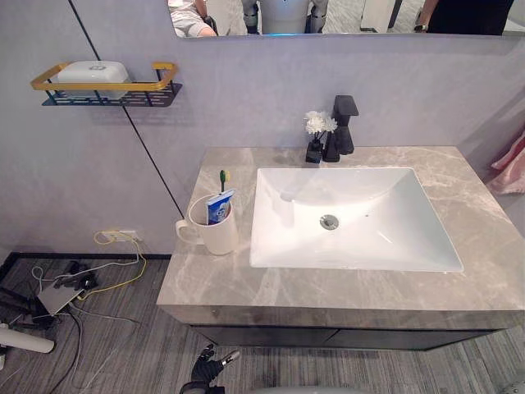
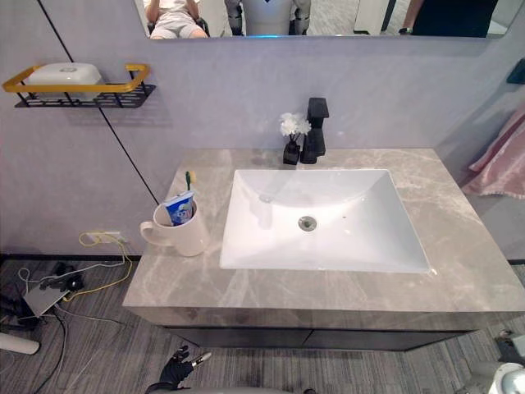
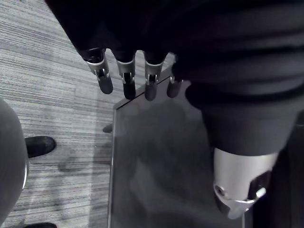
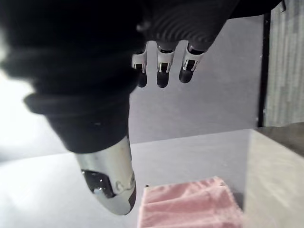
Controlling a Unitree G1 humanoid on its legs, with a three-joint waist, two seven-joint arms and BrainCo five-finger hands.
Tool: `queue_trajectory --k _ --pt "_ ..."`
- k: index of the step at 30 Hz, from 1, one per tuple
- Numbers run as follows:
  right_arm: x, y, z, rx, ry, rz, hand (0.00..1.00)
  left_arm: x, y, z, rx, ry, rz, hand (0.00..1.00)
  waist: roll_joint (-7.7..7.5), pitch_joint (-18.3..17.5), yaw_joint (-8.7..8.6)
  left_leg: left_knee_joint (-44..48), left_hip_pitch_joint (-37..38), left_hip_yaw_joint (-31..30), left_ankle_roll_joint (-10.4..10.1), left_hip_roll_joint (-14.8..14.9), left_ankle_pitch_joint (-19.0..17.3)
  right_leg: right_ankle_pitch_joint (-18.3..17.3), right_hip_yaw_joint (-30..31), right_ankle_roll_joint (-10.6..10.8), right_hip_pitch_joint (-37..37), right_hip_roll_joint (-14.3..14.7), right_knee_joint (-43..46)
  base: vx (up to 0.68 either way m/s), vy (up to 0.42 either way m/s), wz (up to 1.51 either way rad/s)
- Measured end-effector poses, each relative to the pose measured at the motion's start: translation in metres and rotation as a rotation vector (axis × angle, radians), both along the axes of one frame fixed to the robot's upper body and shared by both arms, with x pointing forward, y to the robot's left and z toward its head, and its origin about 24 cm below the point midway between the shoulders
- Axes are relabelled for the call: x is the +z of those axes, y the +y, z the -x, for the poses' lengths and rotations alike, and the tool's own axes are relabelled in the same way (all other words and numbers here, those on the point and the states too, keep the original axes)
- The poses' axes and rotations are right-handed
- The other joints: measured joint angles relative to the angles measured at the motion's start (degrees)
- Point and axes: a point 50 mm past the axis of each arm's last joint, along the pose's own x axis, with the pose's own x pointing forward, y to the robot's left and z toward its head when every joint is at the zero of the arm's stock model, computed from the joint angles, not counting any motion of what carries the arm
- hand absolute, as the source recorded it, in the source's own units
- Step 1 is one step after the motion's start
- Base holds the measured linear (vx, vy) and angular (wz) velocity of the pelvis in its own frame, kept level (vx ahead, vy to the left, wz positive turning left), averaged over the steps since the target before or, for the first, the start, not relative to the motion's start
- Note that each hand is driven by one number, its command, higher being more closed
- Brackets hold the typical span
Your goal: Organize washtable
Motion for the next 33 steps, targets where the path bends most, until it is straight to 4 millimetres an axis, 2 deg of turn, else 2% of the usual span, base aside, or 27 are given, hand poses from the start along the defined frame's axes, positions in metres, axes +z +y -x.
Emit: queue_trajectory --k 1,4,6,10,15,23,28,33 --pt "-0.023 0.013 -0.004 0.047 0.038 -0.091 0.0 0.0 0.001 0.001 -0.002 0.005 -0.003 0.0 0.0 0.06 0.0 -0.01 0.21 -0.05 -0.01 0.05 0.0 0.0 -0.11 0.0 0.27 0.02 -0.09 -0.03 -0.03 0.03" --pt "-0.053 0.035 -0.011 0.132 0.062 -0.23 0.0 -0.001 0.0 0.002 -0.001 0.01 0.001 0.0 0.57 0.29 0.17 -0.03 0.42 0.06 -0.02 0.08 0.0 0.0 -0.12 0.0 0.45 0.0 -0.08 -0.04 -0.027 0.0" --pt "-0.064 0.043 -0.01 0.156 0.068 -0.283 0.0 -0.001 -0.003 0.002 0.0 0.011 0.008 0.0 1.37 0.59 0.29 -0.25 1.06 0.13 -0.03 0.1 0.01 0.0 -0.13 0.0 1.01 0.0 -0.12 -0.04 -0.028 -0.01" --pt "-0.083 0.055 -0.003 0.216 0.107 -0.362 0.0 -0.001 -0.004 0.0 -0.006 0.004 0.009 0.0 1.35 0.72 1.42 -1.01 1.6 0.37 -0.31 0.6 0.18 -0.01 -0.25 -0.01 1.23 0.46 -0.23 -0.03 -0.042 -0.01" --pt "-0.116 0.078 0.006 0.272 0.209 -0.507 0.0 -0.001 -0.004 -0.001 -0.003 0.005 0.012 0.0 1.33 0.76 1.62 -2.33 1.91 0.21 -0.51 0.74 0.89 -0.01 -0.97 -0.01 1.56 0.68 -0.87 0.0 -0.044 0.06" --pt "-0.144 0.102 0.014 0.339 0.317 -0.622 0.0 -0.001 -0.006 -0.005 -0.034 0.0 0.007 0.0 0.7 2.09 1.82 -2.79 3.13 0.28 -0.54 0.82 0.99 -0.02 -1.08 -0.01 2.49 0.87 -1.11 0.0 -0.033 -0.01" --pt "-0.172 0.128 0.033 0.376 0.455 -0.757 0.0 -0.001 -0.006 -0.01 -0.039 -0.003 0.004 0.0 0.64 2.77 3.12 -2.76 3.65 0.05 -0.55 0.81 1.0 -0.02 -1.35 -0.01 3.25 0.86 -1.2 -0.03 -0.036 0.02" --pt "-0.187 0.144 0.045 0.419 0.559 -0.835 0.0 -0.003 -0.003 -0.01 -0.046 0.012 -0.006 0.0 0.47 2.93 3.06 -2.74 3.66 -0.47 -0.67 0.8 1.11 -0.02 -1.54 -0.02 3.36 0.93 -1.2 -0.03 -0.04 0.03"
